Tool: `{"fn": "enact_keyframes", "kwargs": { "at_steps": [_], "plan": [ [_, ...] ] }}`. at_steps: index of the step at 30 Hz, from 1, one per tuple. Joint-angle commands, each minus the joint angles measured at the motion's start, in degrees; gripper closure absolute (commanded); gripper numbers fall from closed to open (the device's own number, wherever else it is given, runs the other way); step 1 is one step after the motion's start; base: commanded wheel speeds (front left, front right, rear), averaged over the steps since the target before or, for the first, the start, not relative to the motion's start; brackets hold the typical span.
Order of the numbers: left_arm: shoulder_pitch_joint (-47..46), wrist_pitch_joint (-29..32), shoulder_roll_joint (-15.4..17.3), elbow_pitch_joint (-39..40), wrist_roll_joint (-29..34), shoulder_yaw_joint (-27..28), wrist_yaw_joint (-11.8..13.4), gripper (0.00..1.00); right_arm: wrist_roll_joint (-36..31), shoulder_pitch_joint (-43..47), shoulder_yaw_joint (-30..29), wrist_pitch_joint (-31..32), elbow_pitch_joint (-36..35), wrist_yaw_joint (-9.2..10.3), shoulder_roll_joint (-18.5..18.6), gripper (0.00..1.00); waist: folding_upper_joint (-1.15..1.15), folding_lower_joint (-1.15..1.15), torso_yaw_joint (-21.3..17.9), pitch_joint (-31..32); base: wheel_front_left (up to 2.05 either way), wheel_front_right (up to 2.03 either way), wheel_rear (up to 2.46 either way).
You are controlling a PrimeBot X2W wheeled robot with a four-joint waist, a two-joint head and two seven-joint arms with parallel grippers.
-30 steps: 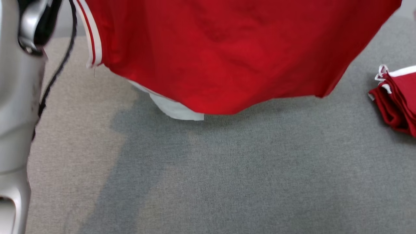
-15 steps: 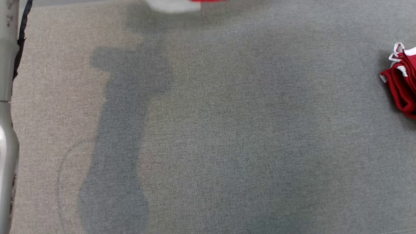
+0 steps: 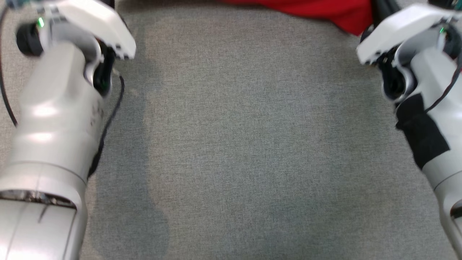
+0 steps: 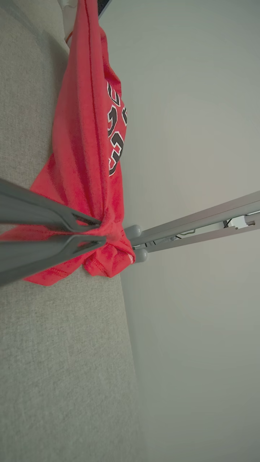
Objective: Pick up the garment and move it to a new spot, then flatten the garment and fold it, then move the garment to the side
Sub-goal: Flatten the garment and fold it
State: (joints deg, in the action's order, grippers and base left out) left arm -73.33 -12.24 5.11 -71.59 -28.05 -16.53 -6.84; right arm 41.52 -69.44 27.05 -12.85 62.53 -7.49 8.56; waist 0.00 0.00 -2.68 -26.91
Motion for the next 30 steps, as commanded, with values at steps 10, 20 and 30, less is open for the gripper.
{"fn": "enact_keyframes", "kwargs": {
  "at_steps": [10, 20, 30],
  "plan": [
    [12.5, -2.9, 1.1, 2.0, -2.7, 1.8, -0.5, 1.00, 7.0, 12.3, 5.4, -2.1, -3.7, 0.00, 1.2, 1.00, 0.00, 0.00, 0.7, 2.4, 0.00, 0.00, 0.00],
    [39.4, -3.0, 5.3, 24.8, 1.7, 6.9, 2.1, 1.00, 7.9, 35.4, 4.0, -2.4, -20.1, 0.01, 4.9, 1.00, 0.00, 0.00, 0.1, 12.0, 0.00, 0.00, 0.00],
    [70.3, 1.2, 5.9, 54.5, 3.9, 8.5, 11.8, 1.00, 0.7, 57.0, -4.7, -2.5, -31.8, 0.14, 6.9, 1.00, 0.00, 0.00, -0.2, 18.8, 0.00, 0.00, 0.00]
  ]
}}
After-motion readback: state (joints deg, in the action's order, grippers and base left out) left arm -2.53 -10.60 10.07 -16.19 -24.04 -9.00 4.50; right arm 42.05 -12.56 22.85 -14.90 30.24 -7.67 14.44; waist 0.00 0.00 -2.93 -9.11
